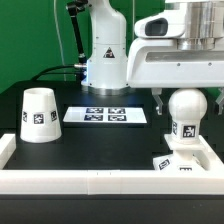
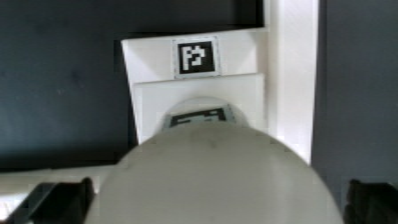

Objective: Assemble lamp

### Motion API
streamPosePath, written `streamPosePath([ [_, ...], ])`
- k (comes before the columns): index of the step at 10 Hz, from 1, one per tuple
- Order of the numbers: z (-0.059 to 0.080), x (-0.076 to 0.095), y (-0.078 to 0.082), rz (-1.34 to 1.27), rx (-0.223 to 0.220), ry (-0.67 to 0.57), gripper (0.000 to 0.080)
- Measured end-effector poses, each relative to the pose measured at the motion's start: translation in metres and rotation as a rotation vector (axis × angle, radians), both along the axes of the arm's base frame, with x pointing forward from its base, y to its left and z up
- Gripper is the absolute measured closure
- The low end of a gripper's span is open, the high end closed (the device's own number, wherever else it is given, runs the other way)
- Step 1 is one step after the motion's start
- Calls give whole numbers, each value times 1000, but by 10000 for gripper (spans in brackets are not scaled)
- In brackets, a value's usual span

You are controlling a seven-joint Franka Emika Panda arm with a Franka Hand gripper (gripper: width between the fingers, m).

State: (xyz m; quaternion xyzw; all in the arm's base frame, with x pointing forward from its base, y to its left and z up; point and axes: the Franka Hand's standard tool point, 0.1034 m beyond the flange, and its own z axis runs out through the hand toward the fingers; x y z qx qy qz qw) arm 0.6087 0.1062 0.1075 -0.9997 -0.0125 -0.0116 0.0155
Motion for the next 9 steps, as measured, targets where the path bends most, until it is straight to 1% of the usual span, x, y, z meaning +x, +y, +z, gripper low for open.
streamPosePath([
  [4, 0, 1, -2, 314, -9, -13, 101],
  [6, 1, 3, -4, 593, -25, -42, 101],
  [8, 1, 3, -4, 766, -35, -44, 101],
  [9, 1, 3, -4, 855, -49, -42, 101],
])
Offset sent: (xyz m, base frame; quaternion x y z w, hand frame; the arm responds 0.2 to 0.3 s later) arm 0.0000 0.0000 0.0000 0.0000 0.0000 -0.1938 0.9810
